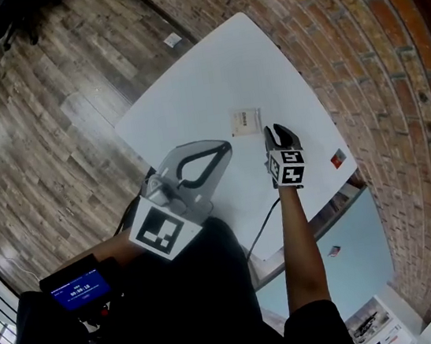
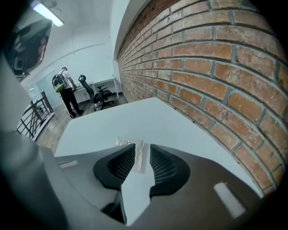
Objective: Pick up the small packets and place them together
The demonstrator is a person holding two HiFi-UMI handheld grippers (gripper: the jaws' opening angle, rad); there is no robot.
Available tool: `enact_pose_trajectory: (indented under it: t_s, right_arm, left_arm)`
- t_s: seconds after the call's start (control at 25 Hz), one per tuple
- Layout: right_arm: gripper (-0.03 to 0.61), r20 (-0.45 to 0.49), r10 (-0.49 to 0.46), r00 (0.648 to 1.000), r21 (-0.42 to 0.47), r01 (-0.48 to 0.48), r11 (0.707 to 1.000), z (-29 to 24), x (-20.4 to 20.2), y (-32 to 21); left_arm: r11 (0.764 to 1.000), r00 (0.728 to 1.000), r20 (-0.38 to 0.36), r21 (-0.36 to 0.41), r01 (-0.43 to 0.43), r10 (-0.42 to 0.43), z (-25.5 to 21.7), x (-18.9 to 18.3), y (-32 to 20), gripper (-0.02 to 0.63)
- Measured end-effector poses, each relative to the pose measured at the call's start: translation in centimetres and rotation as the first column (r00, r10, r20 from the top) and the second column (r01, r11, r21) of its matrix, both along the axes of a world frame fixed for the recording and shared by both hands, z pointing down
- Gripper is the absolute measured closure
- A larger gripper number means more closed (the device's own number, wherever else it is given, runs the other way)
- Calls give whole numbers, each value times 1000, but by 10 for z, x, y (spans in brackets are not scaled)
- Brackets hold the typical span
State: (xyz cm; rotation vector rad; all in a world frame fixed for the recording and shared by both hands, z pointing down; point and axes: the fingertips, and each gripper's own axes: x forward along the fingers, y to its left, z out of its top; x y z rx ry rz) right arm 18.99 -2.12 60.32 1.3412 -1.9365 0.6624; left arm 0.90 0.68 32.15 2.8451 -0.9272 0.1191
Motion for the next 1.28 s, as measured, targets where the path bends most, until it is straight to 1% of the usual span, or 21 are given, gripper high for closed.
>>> enact_pose_trajectory:
  t_s: [0.12, 0.24, 0.36, 0.44, 0.56, 0.76, 0.84, 1.0, 1.12, 1.2, 1.28]
  right_arm:
    - [463, 9, -7, 1000, 8, 7, 1000, -1, -10, 3]
    - [428, 24, -28, 999, -15, 28, 999, 6, -30, 0]
    - [423, 30, -31, 999, -39, 32, 999, 15, -48, -8]
    - [388, 6, -36, 999, -74, 37, 997, 26, -55, -11]
    - [373, -35, -51, 998, -137, 46, 990, 46, -60, -13]
    - [373, -98, -82, 992, -174, 64, 983, 59, -56, -15]
    - [373, -112, -111, 988, -189, 88, 978, 63, -58, -15]
    - [364, -132, -173, 976, -208, 143, 968, 70, -57, -16]
    - [364, -136, -234, 963, -204, 204, 957, 70, -54, -15]
    - [364, -146, -308, 940, -202, 276, 940, 71, -54, -13]
    - [364, -167, -410, 897, -204, 375, 904, 71, -54, -8]
  left_arm:
    - [1000, 1000, 13, -7, 9, -9, 4, -4, -3, 614]
    - [1000, 999, 32, -7, 15, -15, 8, -11, -5, 614]
    - [999, 999, 47, -20, 28, -27, 13, -19, -5, 614]
    - [999, 998, 53, -35, 38, -36, 17, -25, -4, 614]
    - [998, 997, 59, -51, 48, -44, 21, -33, -2, 614]
    - [996, 996, 61, -60, 66, -63, 24, -46, -7, 614]
    - [995, 995, 63, -66, 77, -73, 26, -52, -13, 614]
    - [992, 994, 45, -72, 103, -100, 27, -62, -24, 614]
    - [992, 993, 59, -68, 103, -99, 29, -65, -27, 614]
    - [992, 993, 59, -72, 106, -102, 29, -66, -28, 614]
    - [991, 993, 50, -71, 114, -110, 26, -67, -30, 614]
